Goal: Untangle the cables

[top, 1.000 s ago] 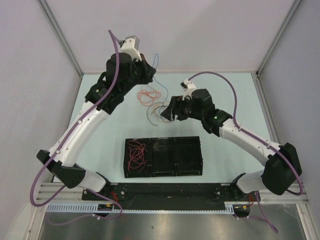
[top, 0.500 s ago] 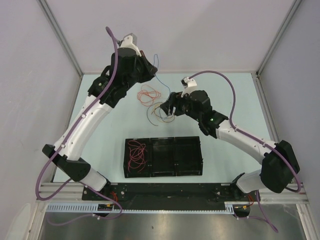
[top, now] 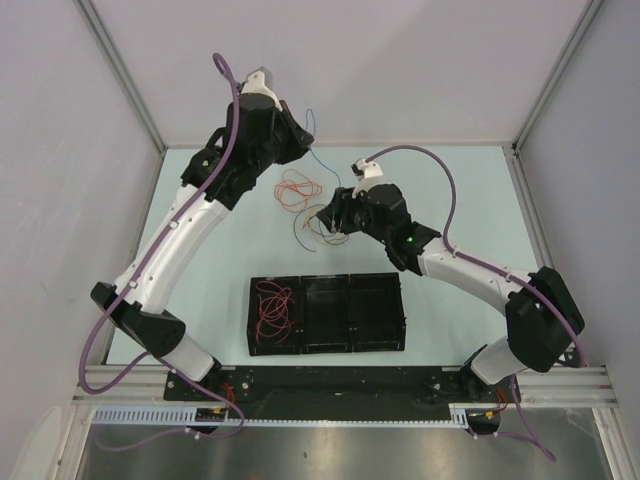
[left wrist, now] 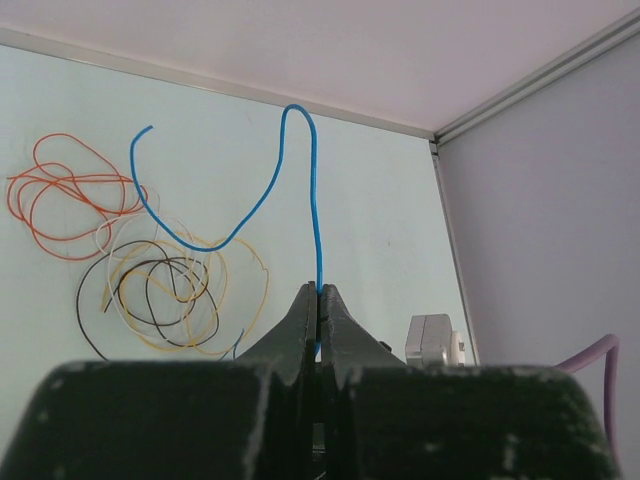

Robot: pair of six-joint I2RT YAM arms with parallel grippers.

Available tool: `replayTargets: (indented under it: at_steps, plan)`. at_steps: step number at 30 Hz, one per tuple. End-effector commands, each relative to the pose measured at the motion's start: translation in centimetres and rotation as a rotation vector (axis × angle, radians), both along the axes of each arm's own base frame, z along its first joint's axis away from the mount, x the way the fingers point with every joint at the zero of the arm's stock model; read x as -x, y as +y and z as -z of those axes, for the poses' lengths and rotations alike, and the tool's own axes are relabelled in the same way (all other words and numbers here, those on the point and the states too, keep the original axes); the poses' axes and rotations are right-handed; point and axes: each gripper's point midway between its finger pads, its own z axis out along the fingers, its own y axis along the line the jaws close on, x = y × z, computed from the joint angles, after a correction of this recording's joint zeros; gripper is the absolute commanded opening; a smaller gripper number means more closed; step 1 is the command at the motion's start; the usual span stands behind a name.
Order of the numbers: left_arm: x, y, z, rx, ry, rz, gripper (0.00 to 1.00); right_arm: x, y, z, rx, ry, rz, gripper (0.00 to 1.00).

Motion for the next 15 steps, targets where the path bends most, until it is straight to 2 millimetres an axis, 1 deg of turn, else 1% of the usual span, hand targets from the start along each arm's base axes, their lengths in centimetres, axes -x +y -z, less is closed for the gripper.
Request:
replayTargets:
  at_steps: [1, 4, 5, 7, 8, 10, 11, 12, 15]
  plan:
    - [0.1, 0.5, -2.2, 0.056, -0.029, -0.013, 0.00, -1.1, 0.4, -1.8, -0.034, -0.071, 0.038, 0.50]
    - [0.0, 0.5, -2.1, 0.058, -0.026, -0.012, 0.01, -1.0, 0.7, -1.6, -0.036, -0.066, 0.031, 0.40]
    - [-0.1, 0.6, -2.0, 0.056, -0.023, -0.014, 0.00, -1.0, 0.8, -1.5, -0.034, -0.065, 0.029, 0.31]
    - [-0.3, 0.8, -1.8, 0.056, -0.017, -0.016, 0.00, -1.0, 0.8, -1.4, -0.034, -0.063, 0.029, 0.24]
    - [-0.2, 0.7, -1.7, 0.057, -0.014, -0.014, 0.00, -0.9, 0.8, -1.4, -0.031, -0.065, 0.029, 0.18]
    - [-0.2, 1.0, -1.5, 0.058, -0.009, -0.018, 0.00, -1.0, 0.8, -1.3, -0.029, -0.060, 0.035, 0.12]
    - [-0.3, 1.0, -1.6, 0.061, -0.013, -0.018, 0.00, -0.9, 0.7, -1.4, -0.032, -0.061, 0.034, 0.01]
    - [-0.3, 1.1, -1.5, 0.060, -0.013, -0.019, 0.00, -0.9, 0.7, -1.4, -0.031, -0.058, 0.034, 0.00]
    - [-0.5, 1.6, -1.0, 0.046, -0.006, -0.028, 0.00, -0.4, 0.7, -2.2, -0.045, -0.062, 0.021, 0.00]
